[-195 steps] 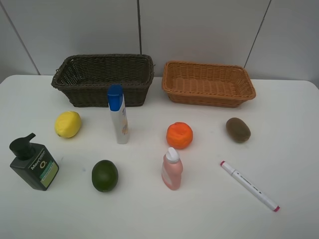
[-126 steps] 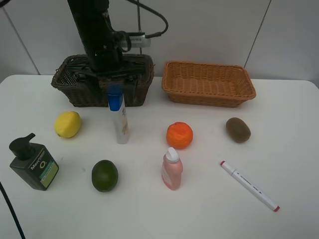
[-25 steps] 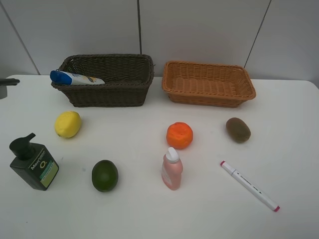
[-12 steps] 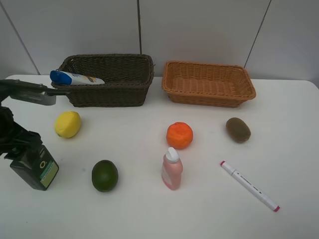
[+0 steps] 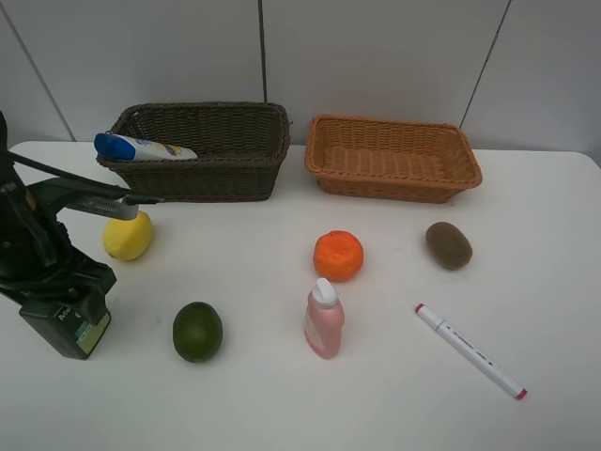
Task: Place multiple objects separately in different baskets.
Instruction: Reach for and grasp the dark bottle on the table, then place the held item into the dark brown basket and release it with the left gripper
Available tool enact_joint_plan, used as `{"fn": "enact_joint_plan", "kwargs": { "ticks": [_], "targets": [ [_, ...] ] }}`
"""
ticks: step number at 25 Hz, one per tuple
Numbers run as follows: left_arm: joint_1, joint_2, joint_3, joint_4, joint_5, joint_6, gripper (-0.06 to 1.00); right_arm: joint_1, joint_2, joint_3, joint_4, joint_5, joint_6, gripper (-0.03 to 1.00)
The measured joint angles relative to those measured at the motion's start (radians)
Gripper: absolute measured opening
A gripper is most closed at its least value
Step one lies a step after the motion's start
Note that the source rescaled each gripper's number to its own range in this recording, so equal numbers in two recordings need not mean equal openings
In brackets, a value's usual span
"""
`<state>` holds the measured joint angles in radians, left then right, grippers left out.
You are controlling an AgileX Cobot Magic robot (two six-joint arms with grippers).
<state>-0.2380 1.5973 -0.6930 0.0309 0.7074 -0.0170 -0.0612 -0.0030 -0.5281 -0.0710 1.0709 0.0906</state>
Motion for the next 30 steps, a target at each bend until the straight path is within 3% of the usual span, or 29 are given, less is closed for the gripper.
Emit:
{"fn": "enact_joint_plan", "kwargs": {
  "ticks": [1,3,4,8,12,18,26,30],
  "targets": [
    [0.0,0.001,-0.002,0.001,0.001,0.0,0.79,0.0,0.0,0.0,0.0,0.0,0.0,0.98],
    [0.0,0.003,-0.003,0.003,0.005,0.0,0.42,0.0,0.0,0.0,0.0,0.0,0.0,0.98],
    [0.0,0.003,-0.005,0.011,0.012,0.0,0.07,0.0,0.0,0.0,0.0,0.0,0.0,0.98],
    [0.0,0.012,-0.037,0.013,0.068,-0.002,0.08,0.0,0.0,0.0,0.0,0.0,0.0,0.98],
    [0.0,-0.002,-0.175,-0.05,0.245,-0.004,0.08,0.0,0.0,0.0,0.0,0.0,0.0,0.98],
    [0.0,0.018,-0.557,-0.166,0.336,-0.046,0.08,0.0,0.0,0.0,0.0,0.0,0.0,0.98],
    [0.005,0.354,-1.042,-0.159,0.354,-0.088,0.08,0.0,0.0,0.0,0.0,0.0,0.0,0.98],
    [0.008,0.524,-1.265,-0.106,0.371,-0.152,0.08,0.0,0.0,0.0,0.0,0.0,0.0,0.98]
  ]
}}
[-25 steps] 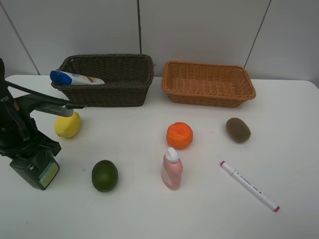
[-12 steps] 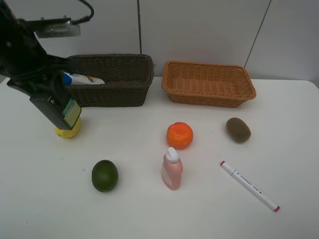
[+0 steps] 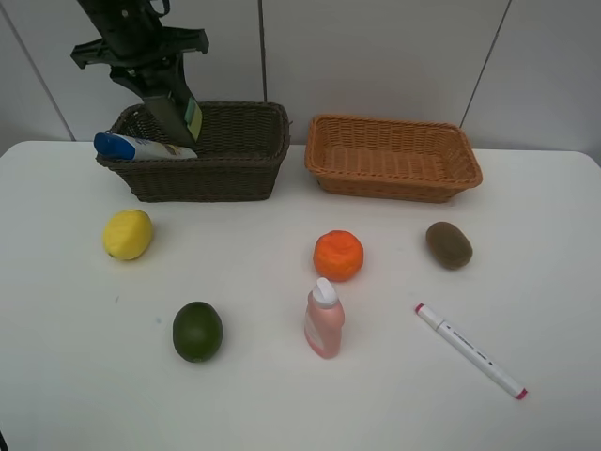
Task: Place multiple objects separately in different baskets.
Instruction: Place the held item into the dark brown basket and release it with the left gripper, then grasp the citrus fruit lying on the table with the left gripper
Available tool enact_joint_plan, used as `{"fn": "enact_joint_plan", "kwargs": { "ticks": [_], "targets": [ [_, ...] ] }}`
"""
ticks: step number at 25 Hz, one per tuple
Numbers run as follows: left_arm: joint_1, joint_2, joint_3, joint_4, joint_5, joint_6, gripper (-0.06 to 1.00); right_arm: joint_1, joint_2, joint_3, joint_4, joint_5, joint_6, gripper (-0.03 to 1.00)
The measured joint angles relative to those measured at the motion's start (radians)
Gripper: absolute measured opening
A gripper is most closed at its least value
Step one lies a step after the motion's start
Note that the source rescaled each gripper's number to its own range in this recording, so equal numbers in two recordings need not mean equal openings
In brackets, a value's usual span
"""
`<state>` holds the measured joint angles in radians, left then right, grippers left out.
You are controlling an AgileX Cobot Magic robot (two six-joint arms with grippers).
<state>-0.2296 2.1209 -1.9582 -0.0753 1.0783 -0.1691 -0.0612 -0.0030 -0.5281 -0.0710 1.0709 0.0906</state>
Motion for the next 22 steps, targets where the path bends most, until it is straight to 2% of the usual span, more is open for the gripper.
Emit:
{"fn": "enact_joint_plan", "kwargs": {
  "ticks": [3,6,7,8,10,11,13,16,22],
  "targets": [
    [0.0,0.097,-0.125,0.075,0.02,-0.022,0.08,0.0,0.0,0.0,0.0,0.0,0.0,0.98],
    [0.002,0.161,-0.185,0.105,0.041,-0.025,0.08,0.0,0.0,0.0,0.0,0.0,0.0,0.98],
    [0.003,0.173,-0.194,0.105,0.048,-0.026,0.11,0.0,0.0,0.0,0.0,0.0,0.0,0.98],
    [0.003,0.184,-0.2,0.105,0.059,-0.027,0.25,0.0,0.0,0.0,0.0,0.0,0.0,0.98],
    [0.003,0.194,-0.206,0.11,0.073,-0.043,0.71,0.0,0.0,0.0,0.0,0.0,0.0,0.98],
    [0.004,0.195,-0.206,0.11,0.075,-0.053,0.83,0.0,0.0,0.0,0.0,0.0,0.0,0.98],
    [0.005,0.195,-0.206,0.111,0.079,-0.061,0.95,0.0,0.0,0.0,0.0,0.0,0.0,0.98],
    [0.005,0.192,-0.207,0.101,0.091,-0.072,0.99,0.0,0.0,0.0,0.0,0.0,0.0,0.98],
    [0.005,0.134,-0.228,0.054,0.121,-0.077,0.99,0.0,0.0,0.0,0.0,0.0,0.0,0.98]
  ]
}}
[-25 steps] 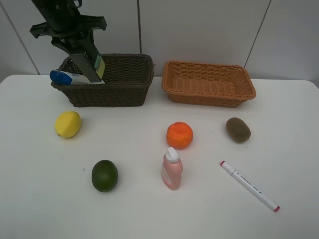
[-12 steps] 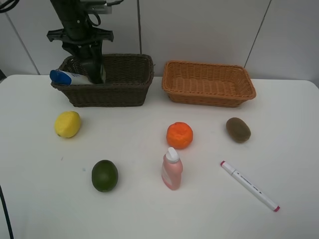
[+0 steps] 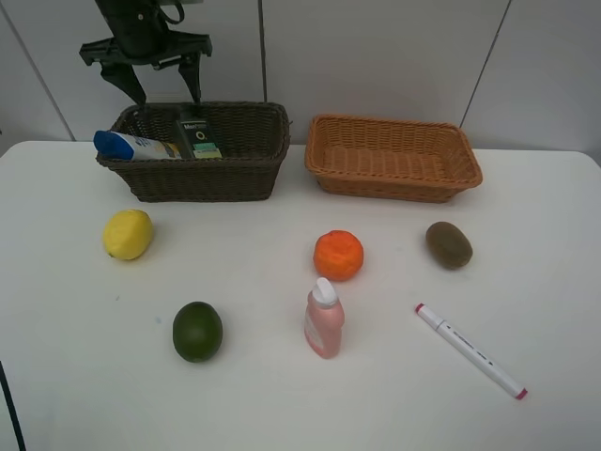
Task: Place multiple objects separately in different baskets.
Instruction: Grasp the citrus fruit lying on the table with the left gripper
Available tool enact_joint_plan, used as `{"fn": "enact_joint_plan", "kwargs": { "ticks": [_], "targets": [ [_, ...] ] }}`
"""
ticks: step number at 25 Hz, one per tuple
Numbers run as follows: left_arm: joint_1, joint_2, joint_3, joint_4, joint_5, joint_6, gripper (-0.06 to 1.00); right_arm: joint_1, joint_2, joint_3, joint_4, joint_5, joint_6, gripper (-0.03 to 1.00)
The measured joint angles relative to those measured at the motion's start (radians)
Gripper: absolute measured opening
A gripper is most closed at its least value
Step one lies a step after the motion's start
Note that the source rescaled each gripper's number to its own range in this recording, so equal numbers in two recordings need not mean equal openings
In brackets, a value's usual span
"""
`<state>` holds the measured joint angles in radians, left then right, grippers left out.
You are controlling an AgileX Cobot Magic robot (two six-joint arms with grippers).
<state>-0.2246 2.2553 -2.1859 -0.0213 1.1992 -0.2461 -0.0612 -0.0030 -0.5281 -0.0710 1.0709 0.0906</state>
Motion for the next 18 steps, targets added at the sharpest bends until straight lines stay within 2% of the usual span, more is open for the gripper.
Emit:
{"fn": "enact_joint_plan", "kwargs": {
  "ticks": [4,7,9,13,14,18],
  "targets": [
    [0.0,-0.049,0.003,-0.055,0.001,-0.001,0.99,0.0,0.0,0.0,0.0,0.0,0.0,0.98],
    [-0.001,-0.133,0.087,-0.085,0.001,0.01,0.99,0.0,0.0,0.0,0.0,0.0,0.0,0.98],
    [-0.001,-0.218,0.192,-0.093,0.001,0.026,0.99,0.0,0.0,0.0,0.0,0.0,0.0,0.98],
    [-0.001,-0.449,0.494,-0.095,0.0,0.051,0.99,0.0,0.0,0.0,0.0,0.0,0.0,0.98],
    [-0.001,-0.449,0.494,-0.095,0.0,0.051,0.99,0.0,0.0,0.0,0.0,0.0,0.0,0.98],
    [-0.001,-0.648,0.759,-0.059,-0.001,0.052,0.99,0.0,0.0,0.0,0.0,0.0,0.0,0.98]
  ]
}}
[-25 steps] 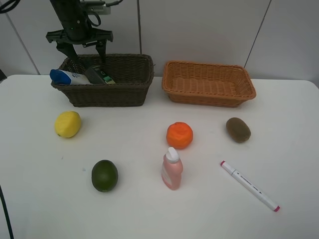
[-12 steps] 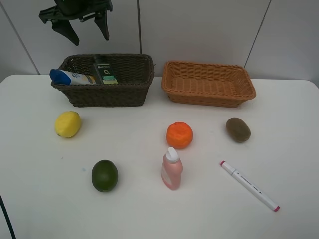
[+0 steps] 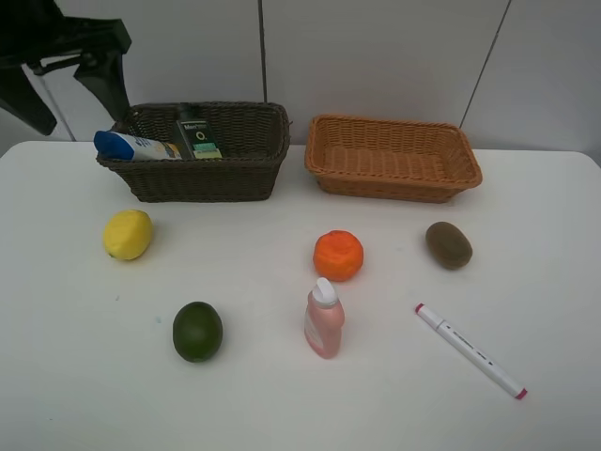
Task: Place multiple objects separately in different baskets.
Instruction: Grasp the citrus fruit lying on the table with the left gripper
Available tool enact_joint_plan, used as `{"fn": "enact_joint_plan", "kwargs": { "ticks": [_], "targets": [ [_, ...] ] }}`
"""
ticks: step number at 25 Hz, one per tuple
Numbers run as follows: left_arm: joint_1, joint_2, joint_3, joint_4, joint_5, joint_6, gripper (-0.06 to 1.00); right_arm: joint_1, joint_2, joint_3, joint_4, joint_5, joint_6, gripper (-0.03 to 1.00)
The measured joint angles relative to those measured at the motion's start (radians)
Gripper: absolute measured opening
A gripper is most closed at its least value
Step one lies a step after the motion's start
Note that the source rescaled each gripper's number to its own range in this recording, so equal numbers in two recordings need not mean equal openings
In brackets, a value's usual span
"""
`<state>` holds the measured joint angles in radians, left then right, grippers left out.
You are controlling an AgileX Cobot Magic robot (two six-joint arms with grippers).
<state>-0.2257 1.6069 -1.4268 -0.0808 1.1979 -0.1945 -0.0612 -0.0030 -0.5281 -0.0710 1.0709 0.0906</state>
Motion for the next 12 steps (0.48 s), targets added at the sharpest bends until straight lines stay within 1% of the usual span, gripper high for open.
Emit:
{"fn": "enact_joint_plan", "kwargs": {
  "ticks": [3,4,5,6,8,9,10,11,12],
  "targets": [
    [0.0,-0.101,0.181,0.055,0.0,-0.02,0.99,0.0,0.0,0.0,0.0,0.0,0.0,0.98],
    [0.0,-0.118,0.232,0.075,0.001,-0.028,0.99,0.0,0.0,0.0,0.0,0.0,0.0,0.98],
    [0.0,-0.129,0.303,0.111,-0.004,-0.041,0.99,0.0,0.0,0.0,0.0,0.0,0.0,0.98],
    [0.0,-0.129,0.342,0.123,-0.02,-0.049,0.99,0.0,0.0,0.0,0.0,0.0,0.0,0.98],
    [0.0,-0.116,0.397,0.144,-0.116,-0.06,0.99,0.0,0.0,0.0,0.0,0.0,0.0,0.98],
    [0.0,-0.116,0.397,0.144,-0.116,-0.06,0.99,0.0,0.0,0.0,0.0,0.0,0.0,0.98],
    [0.0,-0.106,0.415,0.147,-0.159,-0.065,0.99,0.0,0.0,0.0,0.0,0.0,0.0,0.98],
    [0.0,-0.067,0.429,0.151,-0.236,-0.072,0.99,0.0,0.0,0.0,0.0,0.0,0.0,0.98],
    [0.0,-0.041,0.432,0.151,-0.274,-0.075,0.99,0.0,0.0,0.0,0.0,0.0,0.0,0.98]
  ]
}}
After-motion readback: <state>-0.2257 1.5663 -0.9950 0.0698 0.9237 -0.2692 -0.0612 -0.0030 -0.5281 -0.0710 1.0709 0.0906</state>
